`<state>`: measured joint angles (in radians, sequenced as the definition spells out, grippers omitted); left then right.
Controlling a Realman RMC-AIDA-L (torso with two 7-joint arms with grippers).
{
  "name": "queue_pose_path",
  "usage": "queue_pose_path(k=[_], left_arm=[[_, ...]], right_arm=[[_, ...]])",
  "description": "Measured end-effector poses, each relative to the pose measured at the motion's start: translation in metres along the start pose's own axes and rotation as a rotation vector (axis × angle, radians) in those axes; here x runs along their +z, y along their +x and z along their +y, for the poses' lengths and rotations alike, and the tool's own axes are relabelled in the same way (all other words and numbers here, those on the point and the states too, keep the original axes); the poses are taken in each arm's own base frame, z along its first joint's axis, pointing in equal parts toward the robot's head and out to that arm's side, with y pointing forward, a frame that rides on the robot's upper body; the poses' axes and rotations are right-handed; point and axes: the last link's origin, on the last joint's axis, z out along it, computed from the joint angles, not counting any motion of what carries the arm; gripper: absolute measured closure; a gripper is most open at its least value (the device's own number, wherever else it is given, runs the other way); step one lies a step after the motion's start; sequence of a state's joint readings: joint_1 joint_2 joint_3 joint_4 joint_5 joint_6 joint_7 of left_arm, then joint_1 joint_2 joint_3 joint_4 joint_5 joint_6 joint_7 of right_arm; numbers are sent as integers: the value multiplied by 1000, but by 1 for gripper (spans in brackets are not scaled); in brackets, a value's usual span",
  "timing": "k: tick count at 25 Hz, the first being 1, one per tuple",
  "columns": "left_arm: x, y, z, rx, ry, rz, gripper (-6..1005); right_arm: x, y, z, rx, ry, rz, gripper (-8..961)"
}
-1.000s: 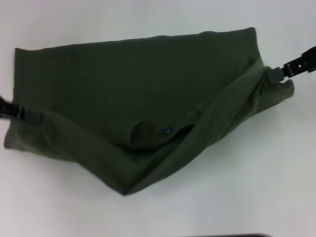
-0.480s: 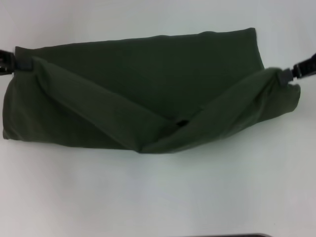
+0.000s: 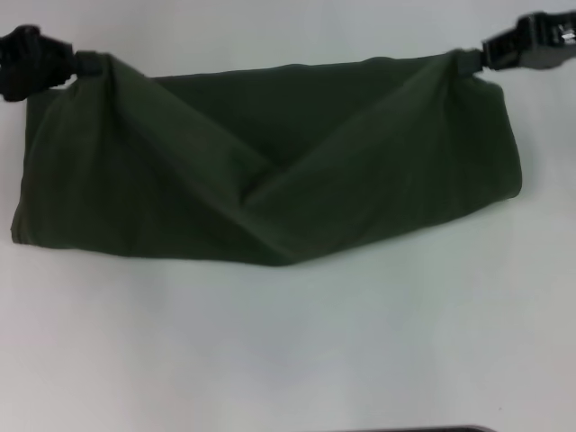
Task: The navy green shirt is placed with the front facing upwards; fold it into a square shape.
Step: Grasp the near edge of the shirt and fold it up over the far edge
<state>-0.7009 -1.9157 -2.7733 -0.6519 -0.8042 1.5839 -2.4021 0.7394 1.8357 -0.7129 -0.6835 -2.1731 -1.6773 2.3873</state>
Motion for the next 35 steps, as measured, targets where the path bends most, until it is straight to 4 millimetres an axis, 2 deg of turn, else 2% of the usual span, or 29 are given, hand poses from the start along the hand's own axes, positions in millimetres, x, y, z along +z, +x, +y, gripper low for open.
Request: queue_pose_path(k=[8, 18, 25, 35], left_arm=[[26, 17, -12, -14, 177, 91, 953], [39, 26, -22, 13, 314, 139, 950], [52, 27, -21, 43, 358, 140, 948], [54, 28, -22, 25, 387, 150, 946]], right_arm=[[17, -19, -22, 18, 142, -175, 898], [22, -22, -45, 35, 287, -247, 893], [41, -25, -48, 12, 345, -267, 890], [71, -30, -44, -55, 410, -273, 885]])
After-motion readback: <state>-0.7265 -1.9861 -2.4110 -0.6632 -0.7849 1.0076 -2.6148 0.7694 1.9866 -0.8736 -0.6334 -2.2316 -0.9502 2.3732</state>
